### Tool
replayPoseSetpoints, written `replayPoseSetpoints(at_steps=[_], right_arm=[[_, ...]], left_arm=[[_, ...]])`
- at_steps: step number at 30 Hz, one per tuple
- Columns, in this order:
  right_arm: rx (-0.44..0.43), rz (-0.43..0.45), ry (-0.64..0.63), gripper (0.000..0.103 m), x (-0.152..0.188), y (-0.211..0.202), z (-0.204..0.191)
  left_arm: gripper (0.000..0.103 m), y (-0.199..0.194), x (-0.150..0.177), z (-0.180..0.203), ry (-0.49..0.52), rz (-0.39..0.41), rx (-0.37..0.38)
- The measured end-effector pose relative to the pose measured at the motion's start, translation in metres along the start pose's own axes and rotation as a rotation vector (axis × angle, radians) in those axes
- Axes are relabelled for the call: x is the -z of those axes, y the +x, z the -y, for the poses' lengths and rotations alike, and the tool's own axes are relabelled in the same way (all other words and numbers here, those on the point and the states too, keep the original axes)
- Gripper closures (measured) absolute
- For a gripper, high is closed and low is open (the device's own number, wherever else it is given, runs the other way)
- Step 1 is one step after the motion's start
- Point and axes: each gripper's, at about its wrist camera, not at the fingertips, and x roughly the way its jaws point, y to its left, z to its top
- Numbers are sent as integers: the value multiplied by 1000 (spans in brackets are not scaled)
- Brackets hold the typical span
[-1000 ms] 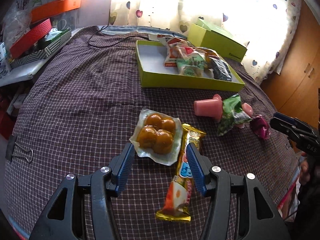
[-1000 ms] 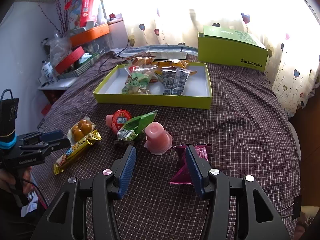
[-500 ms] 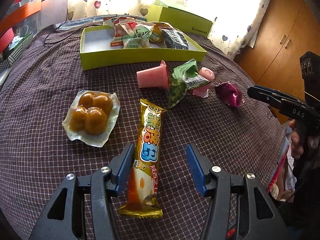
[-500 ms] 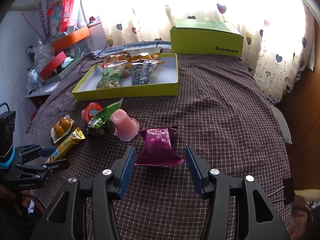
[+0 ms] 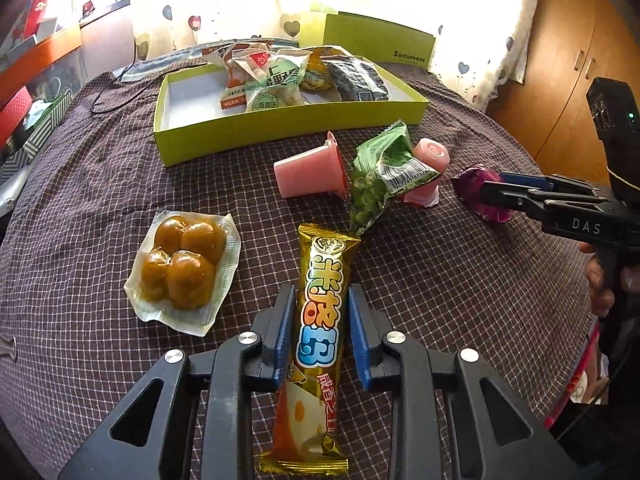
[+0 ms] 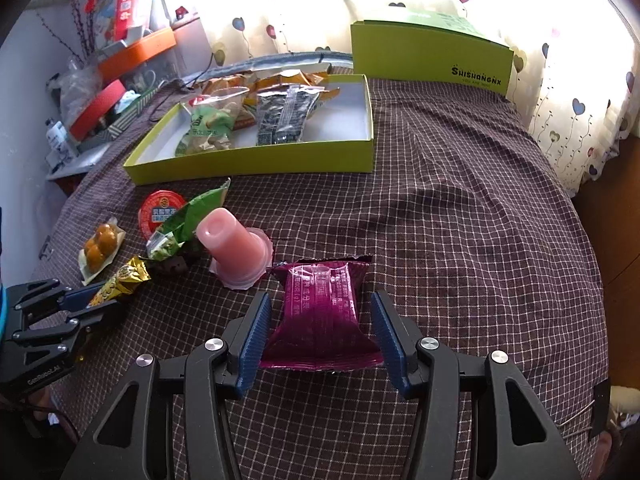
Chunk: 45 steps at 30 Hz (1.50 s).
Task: Organize snacks
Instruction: 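Grasp the yellow candy bar with the left tool while the right tool grasps the magenta packet, then carry the candy bar and magenta packet over the yellow tray and lower them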
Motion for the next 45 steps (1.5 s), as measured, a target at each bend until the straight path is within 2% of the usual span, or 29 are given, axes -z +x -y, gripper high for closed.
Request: replayPoseSetpoints(at_steps=[3, 5, 6, 10, 16, 27, 36, 45], right_arm=[[5, -17, -11, 52, 2, 4, -1], [0, -3, 8, 58, 3, 2, 2], [-6, 4, 16, 64, 4, 0, 2], [12, 20, 8, 70, 6, -5, -1], [4, 66, 34, 71, 9, -21, -2], [-41, 173, 14, 71, 0, -57, -19], [-59, 246, -14, 71, -25, -74, -38], [-63, 258, -60, 71, -52, -65, -49]], left_arm=[[79, 1, -2, 0, 5, 1, -10], [79, 1, -2, -2, -1, 4, -5], [80, 2, -3, -3, -7, 5, -1], [80, 3, -3, -2, -12, 6, 7], [80, -3, -3, 2, -2, 22, 27], [80, -30, -12, -4, -34, 117, 44], [80, -48, -36, -15, -63, 165, 40], [80, -52, -70, -24, -86, 224, 46]])
